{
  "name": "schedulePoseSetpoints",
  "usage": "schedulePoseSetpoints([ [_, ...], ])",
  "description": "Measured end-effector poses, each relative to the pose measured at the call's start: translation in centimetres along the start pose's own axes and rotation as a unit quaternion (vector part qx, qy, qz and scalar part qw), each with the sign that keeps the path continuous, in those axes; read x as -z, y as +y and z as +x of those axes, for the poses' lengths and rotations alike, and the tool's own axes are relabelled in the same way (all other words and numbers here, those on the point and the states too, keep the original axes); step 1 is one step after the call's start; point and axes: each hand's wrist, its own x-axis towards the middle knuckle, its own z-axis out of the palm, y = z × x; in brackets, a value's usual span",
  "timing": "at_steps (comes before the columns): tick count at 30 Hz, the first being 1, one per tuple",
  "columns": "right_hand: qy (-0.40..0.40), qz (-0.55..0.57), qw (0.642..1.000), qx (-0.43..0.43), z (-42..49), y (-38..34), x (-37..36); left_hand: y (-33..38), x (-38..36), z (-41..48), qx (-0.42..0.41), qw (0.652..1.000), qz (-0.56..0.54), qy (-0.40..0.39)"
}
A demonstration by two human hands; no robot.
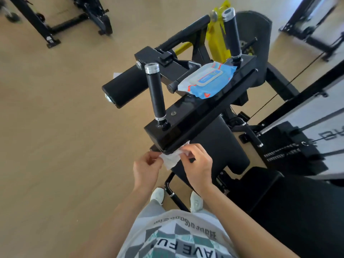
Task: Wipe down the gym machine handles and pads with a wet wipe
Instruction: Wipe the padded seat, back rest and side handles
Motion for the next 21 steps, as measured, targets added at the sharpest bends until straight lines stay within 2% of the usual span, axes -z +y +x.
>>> schedulePoseSetpoints([
  [3,0.017,0.038,0.989,-0.145,-0.8,-1.7,-0.3,-0.5,0.1,-0.1,0.068,0.993,-0.042,-0.082],
  [6,0.042,0.116,0.940,-0.318,-1.6,-3.0,-1.1,-0.2,0.7,0.6,0.122,0.978,-0.123,-0.119],
  [8,0.080,0.242,0.869,-0.424,-1.9,-4.2,-1.9,0.0,1.4,1.7,0.146,0.964,-0.172,-0.140],
  [11,0.117,0.404,0.739,-0.525,-2.0,-6.1,-3.5,0.5,2.8,3.7,0.160,0.946,-0.227,-0.167],
  [13,0.137,0.462,0.670,-0.564,-1.9,-7.1,-4.3,0.9,3.5,5.2,0.163,0.942,-0.235,-0.175],
  [16,0.188,0.551,0.580,-0.570,-1.9,-8.4,-5.3,1.3,4.4,7.3,0.176,0.933,-0.256,-0.183],
  [18,0.200,0.584,0.552,-0.561,-1.9,-9.3,-6.2,1.5,4.9,8.2,0.179,0.928,-0.264,-0.193],
  [21,0.210,0.600,0.543,-0.549,-1.6,-10.1,-7.8,1.3,5.4,8.9,0.179,0.925,-0.266,-0.203],
])
